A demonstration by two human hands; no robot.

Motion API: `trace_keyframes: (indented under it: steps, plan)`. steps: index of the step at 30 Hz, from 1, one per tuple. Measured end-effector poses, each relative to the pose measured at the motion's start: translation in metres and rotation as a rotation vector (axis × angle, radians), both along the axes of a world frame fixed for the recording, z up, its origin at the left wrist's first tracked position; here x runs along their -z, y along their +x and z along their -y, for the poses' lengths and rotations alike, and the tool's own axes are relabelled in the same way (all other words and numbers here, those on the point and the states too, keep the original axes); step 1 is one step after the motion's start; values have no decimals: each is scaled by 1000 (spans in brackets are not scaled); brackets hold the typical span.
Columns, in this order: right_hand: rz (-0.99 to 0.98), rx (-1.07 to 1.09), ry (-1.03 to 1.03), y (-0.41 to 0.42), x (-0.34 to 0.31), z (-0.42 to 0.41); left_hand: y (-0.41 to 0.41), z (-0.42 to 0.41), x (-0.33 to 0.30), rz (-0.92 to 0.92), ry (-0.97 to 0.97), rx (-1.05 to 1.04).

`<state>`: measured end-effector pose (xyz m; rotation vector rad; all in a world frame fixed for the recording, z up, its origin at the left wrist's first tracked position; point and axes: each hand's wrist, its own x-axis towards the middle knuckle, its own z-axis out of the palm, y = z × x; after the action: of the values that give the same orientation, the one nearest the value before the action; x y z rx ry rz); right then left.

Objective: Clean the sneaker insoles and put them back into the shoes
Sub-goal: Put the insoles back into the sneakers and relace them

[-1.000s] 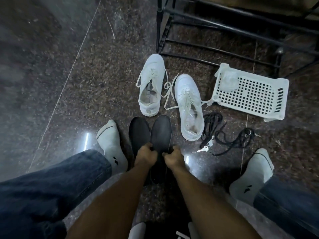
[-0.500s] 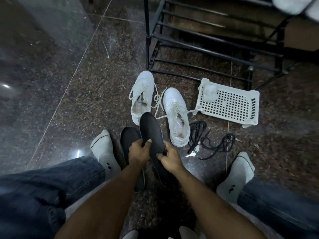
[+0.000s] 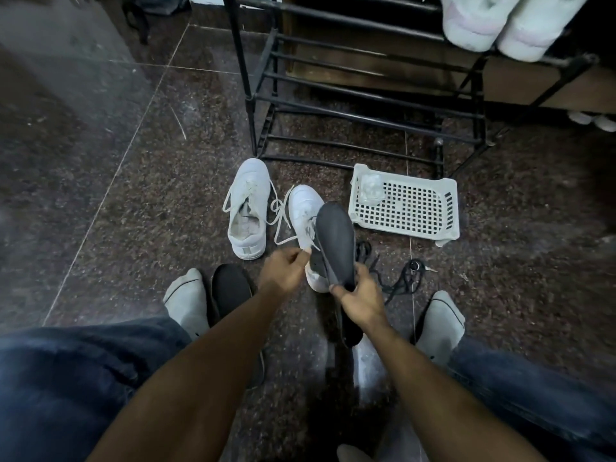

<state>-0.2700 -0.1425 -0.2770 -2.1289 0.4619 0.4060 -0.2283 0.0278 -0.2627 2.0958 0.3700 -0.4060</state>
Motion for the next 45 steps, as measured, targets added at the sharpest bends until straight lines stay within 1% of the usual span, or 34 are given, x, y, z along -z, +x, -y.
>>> trace_keyframes:
  steps: [2, 5, 7, 8, 10, 12, 14, 16, 23, 28, 30, 36, 39, 42, 45]
  plan:
    - [-12, 45, 11, 10, 4, 13, 12, 4, 6, 46, 217, 120]
    - [-10, 163, 184, 25, 3, 23, 30, 13, 19, 137, 424, 401]
    - [6, 179, 288, 32, 2, 24, 42, 19, 28, 128, 584, 577]
    - [14, 158, 319, 35, 3, 23, 48, 23, 35, 108, 663, 629]
    - [4, 116, 383, 39, 8, 19, 59, 30, 48, 70, 815, 689]
    - [-12, 87, 425, 40, 18, 14, 68, 35, 61, 51, 941, 702]
    - [-24, 53, 433, 38, 28, 11, 76, 39, 68, 36, 1040, 701]
    - [-18, 32, 452, 33, 35, 8, 84, 41, 70, 58, 1100, 704]
    - [12, 36, 488, 31, 40, 6, 91, 39, 78, 140, 1094, 644]
    - [-3, 49, 532, 29, 44, 9, 88, 55, 79, 98, 1191, 683]
    - [15, 57, 550, 28, 46, 8, 89, 55, 81, 93, 1195, 683]
    - [14, 46, 558, 31, 51, 6, 98, 44, 83, 113, 1068, 689]
    - [14, 78, 569, 32, 50, 4, 97, 35, 77, 141, 894, 685]
    - [-25, 96, 554, 30, 48, 5, 99, 19, 61, 205, 732, 806]
    - [-68, 83, 514, 26, 41, 7, 95, 7, 50, 227, 700, 925]
